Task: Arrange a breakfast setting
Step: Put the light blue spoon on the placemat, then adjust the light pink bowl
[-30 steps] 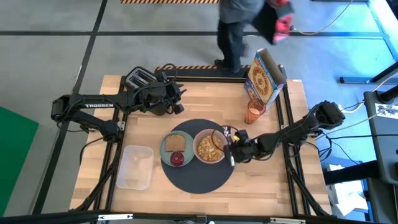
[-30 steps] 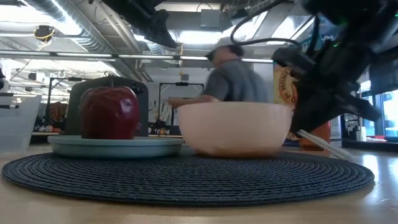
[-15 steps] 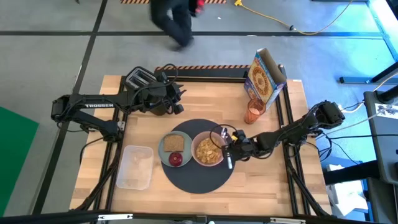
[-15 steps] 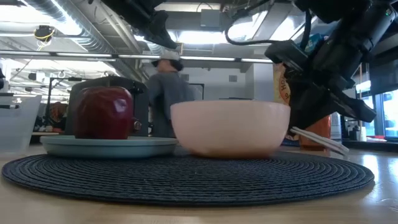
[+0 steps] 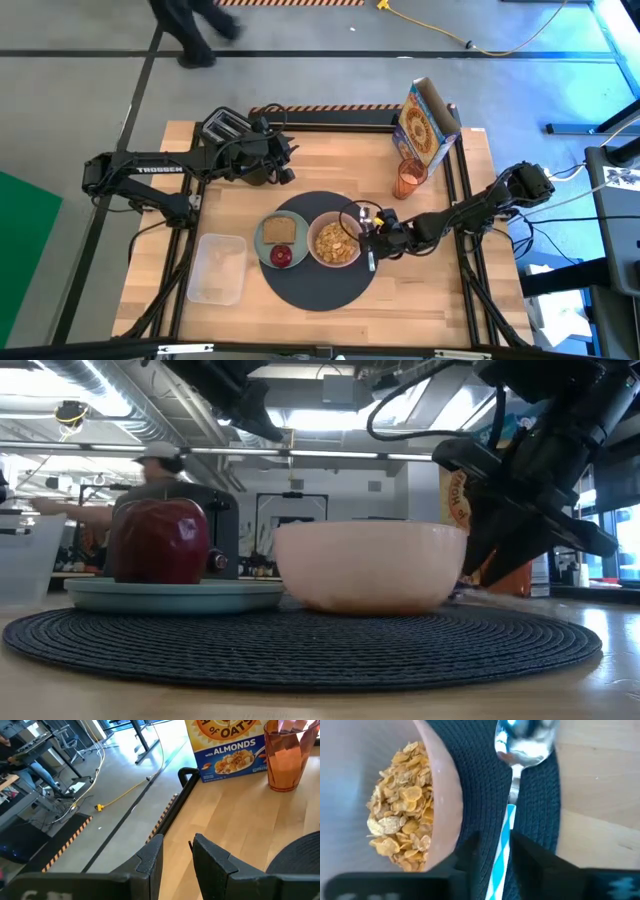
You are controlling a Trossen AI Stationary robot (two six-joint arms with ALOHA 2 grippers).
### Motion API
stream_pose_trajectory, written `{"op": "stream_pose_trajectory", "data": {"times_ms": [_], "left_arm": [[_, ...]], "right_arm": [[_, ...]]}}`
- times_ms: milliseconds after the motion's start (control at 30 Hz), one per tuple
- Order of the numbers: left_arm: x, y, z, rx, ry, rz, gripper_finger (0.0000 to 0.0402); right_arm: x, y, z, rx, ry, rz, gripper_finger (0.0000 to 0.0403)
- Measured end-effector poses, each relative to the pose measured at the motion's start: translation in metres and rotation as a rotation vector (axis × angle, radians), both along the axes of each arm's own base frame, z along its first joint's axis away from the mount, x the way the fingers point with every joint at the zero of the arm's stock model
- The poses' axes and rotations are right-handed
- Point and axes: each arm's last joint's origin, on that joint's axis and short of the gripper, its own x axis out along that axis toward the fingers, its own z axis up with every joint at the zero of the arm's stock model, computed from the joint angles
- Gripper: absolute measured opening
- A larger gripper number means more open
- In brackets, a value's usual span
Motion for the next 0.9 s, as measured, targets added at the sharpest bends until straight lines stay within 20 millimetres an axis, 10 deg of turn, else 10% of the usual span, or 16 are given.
{"op": "stream_pose_trajectory", "data": {"times_ms": [400, 900], "left_arm": [[0.000, 0.000, -0.001, -0.002, 0.011, 0.000, 0.0095], [0.000, 0.000, 0.000, -0.027, -0.022, 0.014, 0.0095]], "right_arm": [[-0.003, 0.002, 0.012, -0.039, 0.005, 0.267, 0.0229], [0.004, 0.039, -0.004, -0.095, -0.061, 0.614, 0.0137]]}}
